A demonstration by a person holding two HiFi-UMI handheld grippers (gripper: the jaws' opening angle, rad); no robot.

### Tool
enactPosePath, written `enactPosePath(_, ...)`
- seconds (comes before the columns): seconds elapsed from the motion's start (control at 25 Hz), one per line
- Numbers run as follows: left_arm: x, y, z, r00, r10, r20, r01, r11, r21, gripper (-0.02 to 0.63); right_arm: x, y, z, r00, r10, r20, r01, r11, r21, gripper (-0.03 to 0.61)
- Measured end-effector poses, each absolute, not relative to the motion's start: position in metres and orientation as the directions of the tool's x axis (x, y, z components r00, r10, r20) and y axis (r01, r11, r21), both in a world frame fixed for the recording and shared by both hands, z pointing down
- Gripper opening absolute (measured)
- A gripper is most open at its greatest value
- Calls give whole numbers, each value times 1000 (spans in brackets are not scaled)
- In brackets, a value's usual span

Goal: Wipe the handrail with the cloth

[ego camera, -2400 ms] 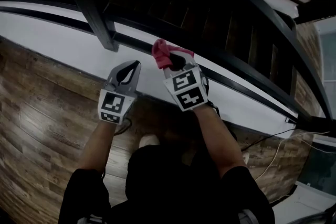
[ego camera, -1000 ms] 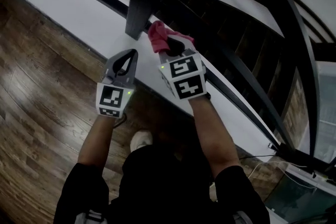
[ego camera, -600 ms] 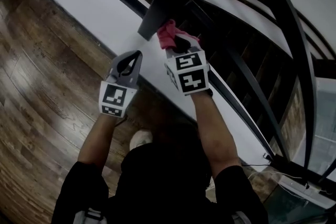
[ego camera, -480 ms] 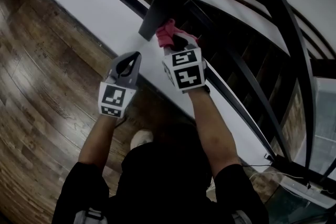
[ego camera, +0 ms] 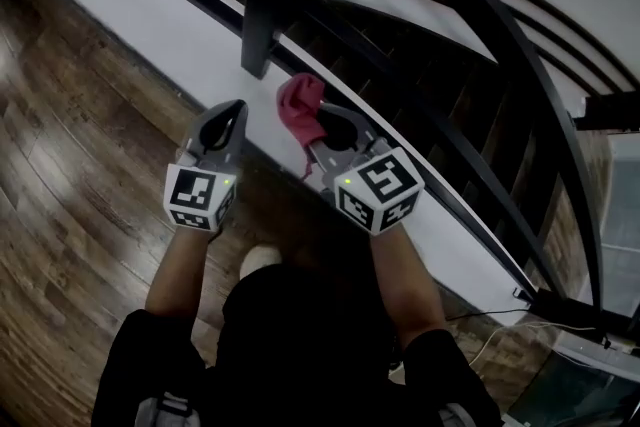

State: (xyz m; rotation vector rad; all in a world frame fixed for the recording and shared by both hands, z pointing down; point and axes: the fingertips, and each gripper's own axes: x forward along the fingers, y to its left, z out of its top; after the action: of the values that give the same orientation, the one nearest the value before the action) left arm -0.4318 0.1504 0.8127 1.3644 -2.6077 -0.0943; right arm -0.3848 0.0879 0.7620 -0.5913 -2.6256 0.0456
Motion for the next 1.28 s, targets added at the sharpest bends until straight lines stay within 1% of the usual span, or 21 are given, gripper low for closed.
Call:
enactPosePath(0.08, -423, 142, 796, -556, -821, 128, -814, 569, 113, -2, -365, 77, 745, -838, 411, 358, 405, 909, -97, 44)
enactPosePath(0.2, -425, 138, 771, -608, -787, 106, -787, 615, 44, -2, -357, 68, 703, -868, 447, 219, 456, 890, -8, 44)
enactPosePath(0.28, -418, 136, 741, -640, -763, 92, -758, 646, 86, -2, -343, 67, 670, -864, 479, 157, 487, 873, 16, 44)
enactPosePath(0.4, -393, 134, 657, -642, -763, 71, -748, 644, 163, -2, -309, 70, 609, -853, 506, 131, 514, 857, 36, 44)
enactPosePath(0.52, -371, 150, 583, -702, -708, 76, -692, 703, 164, -2, -282, 85, 531, -815, 574, 81, 579, 809, 99, 44)
enactPosePath(0.6, -352, 161, 528, -727, -686, 33, -677, 724, 134, -2, -270, 97, 479, -784, 617, 67, 618, 766, 177, 44)
enactPosePath(0.68, -337, 167, 469, -729, -684, -34, -681, 720, 131, -2, -263, 103, 431, -780, 621, 73, 618, 749, 238, 46)
enactPosePath(0.84, -329, 174, 370, -745, -662, -82, -664, 725, 182, -2, -256, 106, 331, -791, 611, 40, 605, 768, 209, 46)
enactPosePath(0.92, -332, 177, 325, -744, -662, -89, -666, 725, 179, -2, -258, 108, 282, -806, 592, 14, 579, 783, 227, 46)
enactPosePath(1.04, -342, 180, 266, -695, -714, -89, -718, 680, 151, -2, -261, 103, 220, -855, 519, -19, 504, 838, 209, 46)
enactPosePath(1.12, -343, 172, 234, -631, -772, -76, -774, 621, 124, -2, -257, 91, 187, -890, 455, -17, 443, 875, 197, 46)
enactPosePath(1.24, -330, 155, 203, -519, -855, -30, -855, 518, 29, -2, -233, 72, 140, -930, 356, -86, 344, 930, 133, 46)
enactPosePath(1.28, -322, 149, 197, -494, -869, -35, -870, 493, 21, -2, -218, 62, 132, -940, 326, -99, 315, 942, 118, 46)
